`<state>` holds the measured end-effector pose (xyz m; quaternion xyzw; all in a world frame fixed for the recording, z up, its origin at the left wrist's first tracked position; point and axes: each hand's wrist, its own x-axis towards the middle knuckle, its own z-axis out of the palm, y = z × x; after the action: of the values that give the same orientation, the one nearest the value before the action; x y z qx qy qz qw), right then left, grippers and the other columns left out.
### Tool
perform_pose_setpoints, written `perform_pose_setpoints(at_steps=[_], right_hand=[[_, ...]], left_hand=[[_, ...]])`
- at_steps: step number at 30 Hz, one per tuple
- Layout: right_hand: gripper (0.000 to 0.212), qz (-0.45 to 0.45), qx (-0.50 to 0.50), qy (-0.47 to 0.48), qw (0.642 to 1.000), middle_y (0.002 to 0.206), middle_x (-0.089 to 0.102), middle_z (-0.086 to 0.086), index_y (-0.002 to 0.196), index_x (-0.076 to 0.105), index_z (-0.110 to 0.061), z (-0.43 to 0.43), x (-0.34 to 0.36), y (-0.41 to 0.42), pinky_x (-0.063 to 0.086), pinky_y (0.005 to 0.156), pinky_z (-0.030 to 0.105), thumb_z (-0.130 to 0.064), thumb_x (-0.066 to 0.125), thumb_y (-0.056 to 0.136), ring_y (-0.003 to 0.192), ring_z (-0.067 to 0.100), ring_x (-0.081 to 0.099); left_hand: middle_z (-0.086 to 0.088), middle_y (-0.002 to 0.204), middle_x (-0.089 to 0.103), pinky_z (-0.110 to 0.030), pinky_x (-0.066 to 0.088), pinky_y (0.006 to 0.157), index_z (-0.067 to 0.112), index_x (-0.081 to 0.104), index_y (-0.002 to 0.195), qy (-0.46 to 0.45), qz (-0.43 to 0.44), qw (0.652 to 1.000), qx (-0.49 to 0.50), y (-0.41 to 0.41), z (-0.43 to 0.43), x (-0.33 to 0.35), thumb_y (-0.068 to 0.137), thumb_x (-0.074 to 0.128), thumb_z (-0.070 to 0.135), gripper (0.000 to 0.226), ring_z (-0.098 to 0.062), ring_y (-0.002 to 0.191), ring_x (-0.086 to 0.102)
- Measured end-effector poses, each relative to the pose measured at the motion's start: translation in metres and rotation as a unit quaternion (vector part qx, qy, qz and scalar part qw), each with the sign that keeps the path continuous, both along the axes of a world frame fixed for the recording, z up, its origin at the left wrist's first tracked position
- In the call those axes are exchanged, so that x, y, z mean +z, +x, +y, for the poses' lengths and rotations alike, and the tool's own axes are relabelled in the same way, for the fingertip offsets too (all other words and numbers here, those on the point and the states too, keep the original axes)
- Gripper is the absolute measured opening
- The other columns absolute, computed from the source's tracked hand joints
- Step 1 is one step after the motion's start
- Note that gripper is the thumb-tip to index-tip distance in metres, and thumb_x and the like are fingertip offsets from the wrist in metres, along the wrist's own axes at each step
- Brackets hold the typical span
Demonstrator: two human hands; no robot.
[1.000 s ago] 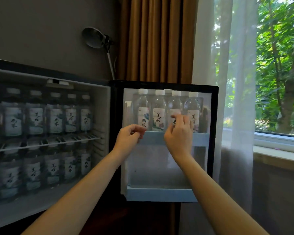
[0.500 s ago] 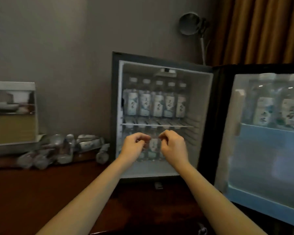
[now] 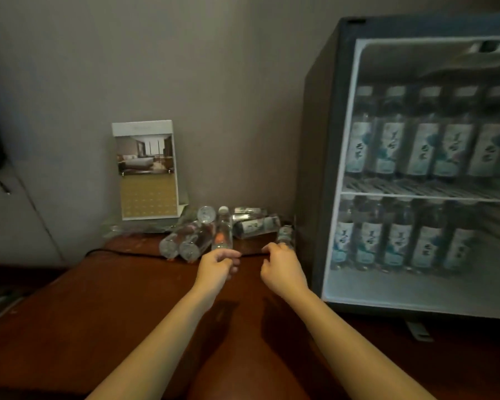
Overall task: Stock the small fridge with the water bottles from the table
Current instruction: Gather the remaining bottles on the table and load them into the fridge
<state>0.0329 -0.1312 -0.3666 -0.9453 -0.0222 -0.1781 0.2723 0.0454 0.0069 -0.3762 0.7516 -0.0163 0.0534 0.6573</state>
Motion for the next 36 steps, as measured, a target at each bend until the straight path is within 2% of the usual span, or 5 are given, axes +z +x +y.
perform_pose_setpoints(at_steps=[6,13,18,29,36], right_hand=[[0.058,0.093,-0.153,-0.027,0.983,0.152,0.013,0.018,0.143,0.027,-0.012,0.005,-0.018,0.069,0.030,0.109,0.045,-0.021,0.049,0.091,0.139,0.037,0.014],[0.045,0.156,-0.203,-0.076,0.964,0.140,0.026,0.022,0.140,0.032,-0.027,0.000,-0.035,0.124,0.047,0.087,0.043,-0.036,0.041,0.097,0.115,0.036,0.046],[0.041,0.135,-0.216,-0.080,0.964,0.135,0.026,0.019,0.132,0.044,-0.026,0.012,-0.045,0.119,0.050,0.084,0.040,-0.032,0.051,0.092,0.107,0.035,0.050],[0.046,0.098,-0.133,0.027,0.986,0.128,0.037,0.008,0.129,0.049,-0.041,0.019,-0.049,0.026,0.051,0.088,0.036,-0.036,0.056,0.085,0.108,0.031,0.055],[0.063,0.077,0.035,0.160,0.983,0.123,0.042,-0.003,0.134,0.044,-0.040,0.003,-0.058,0.004,0.041,0.094,0.016,-0.021,0.068,0.079,0.114,0.014,0.050]], left_hand=[[-0.001,0.090,0.065,-0.023,0.046,0.069,0.021,0.065,0.085,-0.042,0.043,0.998,-0.010,0.034,-0.002,-0.029,0.093,0.045,0.005,0.027,-0.011,0.076,0.059],[-0.001,0.092,0.068,-0.027,0.050,0.076,0.020,0.067,0.089,-0.097,0.077,0.992,-0.039,0.057,-0.008,-0.046,0.093,0.046,0.005,0.026,-0.012,0.081,0.063],[-0.005,0.093,0.066,-0.026,0.050,0.075,0.019,0.065,0.087,-0.096,0.078,0.992,-0.038,0.062,0.001,-0.053,0.093,0.046,0.006,0.024,-0.012,0.080,0.062],[-0.013,0.128,0.055,-0.029,0.043,0.094,0.006,0.045,0.131,-0.139,0.168,0.960,-0.174,0.056,-0.007,-0.053,0.098,0.044,0.025,0.038,-0.022,0.116,0.054],[-0.006,0.114,0.064,-0.026,0.052,0.066,0.013,0.042,0.133,-0.255,0.112,0.949,-0.148,0.053,-0.009,-0.058,0.092,0.054,0.009,0.043,-0.018,0.094,0.066]])
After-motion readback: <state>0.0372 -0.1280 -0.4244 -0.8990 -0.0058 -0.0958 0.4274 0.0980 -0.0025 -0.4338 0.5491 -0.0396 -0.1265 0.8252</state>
